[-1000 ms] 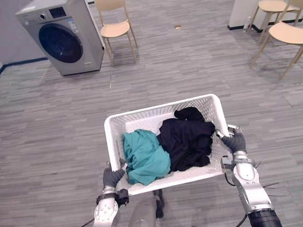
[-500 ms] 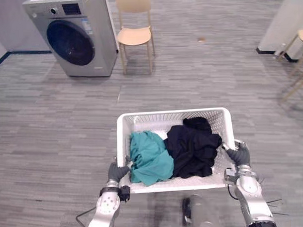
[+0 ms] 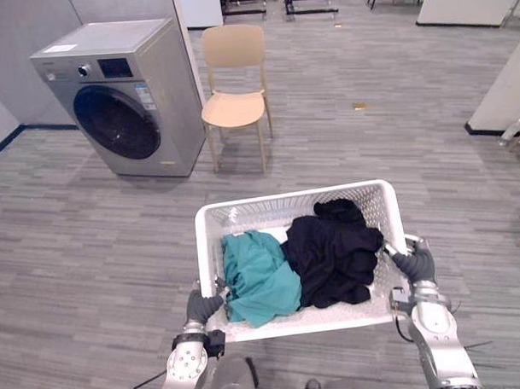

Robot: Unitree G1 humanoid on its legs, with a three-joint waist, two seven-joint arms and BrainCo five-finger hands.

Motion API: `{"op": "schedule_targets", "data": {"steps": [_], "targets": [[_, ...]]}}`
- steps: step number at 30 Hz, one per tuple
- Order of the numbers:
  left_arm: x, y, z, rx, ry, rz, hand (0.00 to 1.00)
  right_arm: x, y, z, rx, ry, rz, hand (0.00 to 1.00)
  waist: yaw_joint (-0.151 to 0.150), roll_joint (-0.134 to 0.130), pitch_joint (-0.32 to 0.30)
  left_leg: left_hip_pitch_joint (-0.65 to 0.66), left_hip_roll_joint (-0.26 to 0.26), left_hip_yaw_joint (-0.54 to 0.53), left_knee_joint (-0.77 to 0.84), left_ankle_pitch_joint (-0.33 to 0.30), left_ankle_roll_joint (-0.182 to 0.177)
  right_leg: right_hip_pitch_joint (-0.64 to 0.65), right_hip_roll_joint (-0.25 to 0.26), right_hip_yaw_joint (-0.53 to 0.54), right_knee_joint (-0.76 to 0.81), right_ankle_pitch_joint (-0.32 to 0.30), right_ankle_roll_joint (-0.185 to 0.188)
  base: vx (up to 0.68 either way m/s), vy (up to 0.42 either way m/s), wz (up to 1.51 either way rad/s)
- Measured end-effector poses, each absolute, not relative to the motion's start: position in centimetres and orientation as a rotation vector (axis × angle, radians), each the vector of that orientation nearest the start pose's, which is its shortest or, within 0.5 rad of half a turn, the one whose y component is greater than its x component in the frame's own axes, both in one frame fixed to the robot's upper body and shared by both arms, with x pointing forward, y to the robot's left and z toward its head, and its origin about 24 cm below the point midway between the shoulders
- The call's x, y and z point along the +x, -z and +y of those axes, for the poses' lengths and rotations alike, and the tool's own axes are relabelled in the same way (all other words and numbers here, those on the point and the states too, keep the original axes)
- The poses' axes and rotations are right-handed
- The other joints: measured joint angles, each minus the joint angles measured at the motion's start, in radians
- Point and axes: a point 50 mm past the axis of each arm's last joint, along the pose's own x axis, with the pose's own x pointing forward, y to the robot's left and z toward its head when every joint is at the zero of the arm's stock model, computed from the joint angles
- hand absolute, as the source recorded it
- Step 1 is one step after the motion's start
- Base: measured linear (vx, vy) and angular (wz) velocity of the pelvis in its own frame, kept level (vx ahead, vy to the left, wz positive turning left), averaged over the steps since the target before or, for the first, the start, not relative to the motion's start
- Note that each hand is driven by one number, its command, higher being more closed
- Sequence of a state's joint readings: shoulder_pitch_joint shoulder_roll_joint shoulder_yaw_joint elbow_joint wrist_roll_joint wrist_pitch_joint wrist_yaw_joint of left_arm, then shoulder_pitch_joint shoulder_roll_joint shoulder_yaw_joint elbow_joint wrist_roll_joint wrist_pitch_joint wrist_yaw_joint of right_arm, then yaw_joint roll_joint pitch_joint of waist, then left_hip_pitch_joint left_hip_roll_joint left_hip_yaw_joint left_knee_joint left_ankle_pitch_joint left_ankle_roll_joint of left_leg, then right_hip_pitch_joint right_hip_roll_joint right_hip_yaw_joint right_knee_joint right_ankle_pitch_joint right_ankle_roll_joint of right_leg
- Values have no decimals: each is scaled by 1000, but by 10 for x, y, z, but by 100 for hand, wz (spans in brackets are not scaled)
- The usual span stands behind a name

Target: Pick up the laundry basket with both hands and put the clothes into the washing machine.

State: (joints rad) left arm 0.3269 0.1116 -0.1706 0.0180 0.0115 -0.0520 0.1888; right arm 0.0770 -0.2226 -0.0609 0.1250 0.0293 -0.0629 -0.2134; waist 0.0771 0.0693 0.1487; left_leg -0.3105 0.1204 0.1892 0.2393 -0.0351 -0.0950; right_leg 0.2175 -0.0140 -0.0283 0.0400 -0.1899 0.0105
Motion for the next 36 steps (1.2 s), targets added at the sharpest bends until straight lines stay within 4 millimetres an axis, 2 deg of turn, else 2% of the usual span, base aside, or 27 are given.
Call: {"op": "schedule_targets", "data": {"steps": [2, 3, 5, 6, 7, 8, 9, 10, 12, 14, 16, 17, 18, 19, 20, 21, 22, 23, 24, 25, 26, 28, 31, 33, 34, 35, 36], "targets": [[172, 28, 159, 125, -95, 307, 100, 229, -6, -224, -202, 290, 140, 100, -7, -45, -21, -9, -64, 11, 76, 50, 148, 41, -68, -4, 14, -32, 54, 760, 301, 3], [172, 29, 158, 125, -89, 310, 100, 228, -3, -225, -204, 292, 151, 100, -8, -57, -25, -16, -76, 22, 107, 25, 173, 28, -90, -2, 53, -39, 66, 833, 311, 15], [171, 31, 156, 128, -75, 325, 100, 226, 4, -228, -207, 300, 184, 100, -5, -70, -22, 5, -98, 37, 177, -89, 194, -89, -123, 16, 367, -52, 139, 573, 240, -1], [170, 32, 159, 143, -73, 337, 100, 226, 8, -225, -190, 302, 201, 100, -9, -84, -15, 58, -126, 38, 179, -137, 205, -198, -147, 60, 658, 13, 250, 611, 253, 7], [169, 33, 162, 158, -71, 350, 100, 222, 15, -223, -178, 301, 227, 100, -14, -90, -8, 138, -154, 32, 164, -178, 215, -283, -165, 85, 921, 35, 245, 731, 266, 14], [168, 35, 163, 165, -70, 360, 100, 219, 18, -223, -175, 302, 243, 100, -15, -87, -5, 189, -164, 28, 148, -192, 219, -312, -172, 78, 1024, 25, 226, 613, 195, 26], [167, 36, 164, 180, -66, 368, 100, 214, 24, -223, -172, 305, 267, 100, -29, -75, -1, 291, -174, 4, 97, -204, 225, -359, -176, 35, 1122, -19, 141, 479, 127, 30], [167, 36, 164, 187, -65, 368, 100, 213, 25, -221, -166, 304, 273, 100, -40, -65, 0, 334, -175, -10, 66, -205, 227, -384, -172, 9, 1126, -36, 114, 557, 119, 47], [172, 32, 166, 210, -51, 340, 100, 213, 19, -219, -157, 300, 242, 100, -66, -55, -5, 444, -174, -63, -37, -214, 227, -525, -148, -81, 988, -73, 61, 634, 88, 61], [177, 29, 164, 217, -34, 323, 100, 211, 14, -222, -161, 311, 221, 100, -65, -61, -2, 504, -172, -89, -82, -231, 211, -602, -109, -106, 742, -62, 64, 536, -10, 49], [180, 29, 162, 229, -17, 315, 100, 209, 14, -225, -161, 321, 224, 100, -81, -71, 1, 573, -172, -120, -117, -248, 191, -615, -88, -107, 416, 46, 69, 568, -73, 71], [180, 29, 164, 239, -13, 317, 100, 209, 15, -224, -160, 320, 224, 100, -100, -90, -4, 616, -179, -143, -136, -274, 169, -606, -83, -105, 244, 149, 65, 605, -140, 97], [178, 32, 161, 241, 1, 331, 100, 206, 16, -227, -170, 322, 234, 100, -117, -84, -11, 655, -166, -183, -130, -310, 157, -604, -75, -97, 273, 282, 3, 627, -160, 88], [177, 36, 159, 238, 7, 344, 100, 205, 17, -229, -179, 324, 240, 100, -116, -72, -21, 661, -150, -199, -111, -317, 147, -612, -65, -99, 315, 292, -21, 632, -198, 44], [176, 39, 157, 230, 5, 358, 100, 205, 17, -230, -184, 324, 247, 100, -110, -51, -31, 625, -125, -214, -21, -318, 143, -613, -60, -112, 350, 236, -26, 739, -263, 35], [176, 40, 155, 220, 5, 361, 100, 203, 16, -232, -187, 328, 244, 100, -116, -25, -25, 507, -88, -214, 285, -291, 99, -566, -44, -151, 359, 183, -33, 722, -269, 37], [176, 40, 154, 214, 4, 361, 100, 202, 13, -233, -191, 329, 238, 100, -115, -10, -17, 452, -68, -207, 427, -246, 42, -533, -29, -163, 357, 161, -40, 601, -225, 40], [173, 41, 153, 204, -4, 370, 100, 200, 8, -233, -195, 324, 224, 100, -103, 7, -13, 370, -25, -189, 619, -107, -14, -486, 0, -166, 354, 128, -53, 485, -153, -6], [170, 42, 154, 199, -9, 377, 100, 199, 4, -232, -197, 321, 208, 100, -79, 15, -12, 312, 31, -159, 792, -50, -34, -437, 22, -163, 353, 95, -65, 595, -156, -34], [171, 39, 153, 197, -9, 361, 100, 196, -2, -232, -195, 329, 186, 100, -55, 15, -13, 223, 117, -91, 986, -75, -3, -350, 50, -158, 335, 51, -78, 575, -132, -34], [172, 37, 154, 197, -11, 351, 100, 196, -4, -231, -194, 333, 173, 100, -48, 5, -11, 189, 132, -69, 1014, -93, 24, -315, 50, -152, 322, 34, -81, 551, -100, -26], [171, 33, 155, 191, -17, 325, 100, 200, -11, -230, -191, 331, 142, 100, -31, -29, -16, 67, 151, 11, 929, -158, 101, -202, 39, -111, 227, 9, -78, 532, -51, -26], [172, 32, 156, 183, -16, 315, 100, 204, -11, -230, -191, 330, 139, 100, -28, -45, -19, 8, 82, 8, 529, -187, 96, -132, -8, -92, 160, 6, -38, 535, 92, -26], [171, 34, 154, 172, -12, 323, 100, 208, -1, -233, -196, 333, 183, 100, -27, -42, -20, 19, 5, -52, 89, -102, 18, -57, -46, -77, 102, -12, 6, 562, 234, -24], [170, 34, 153, 171, -10, 325, 100, 207, 2, -234, -198, 334, 193, 100, -27, -35, -24, 25, 1, -61, 4, -59, 14, -37, -48, -74, 89, -20, 26, 524, 282, -28], [168, 36, 154, 180, -5, 340, 100, 206, 7, -233, -191, 336, 214, 100, -18, -30, -29, 38, -6, -55, -5, 103, 50, 0, -59, -58, 73, -46, 67, 530, 287, -28], [168, 39, 157, 196, -5, 357, 100, 203, 14, -230, -173, 340, 244, 100, -12, -65, -47, 24, -41, -41, 61, 52, 90, 11, -106, -48, 87, -55, 82, 533, 268, -21]]}}
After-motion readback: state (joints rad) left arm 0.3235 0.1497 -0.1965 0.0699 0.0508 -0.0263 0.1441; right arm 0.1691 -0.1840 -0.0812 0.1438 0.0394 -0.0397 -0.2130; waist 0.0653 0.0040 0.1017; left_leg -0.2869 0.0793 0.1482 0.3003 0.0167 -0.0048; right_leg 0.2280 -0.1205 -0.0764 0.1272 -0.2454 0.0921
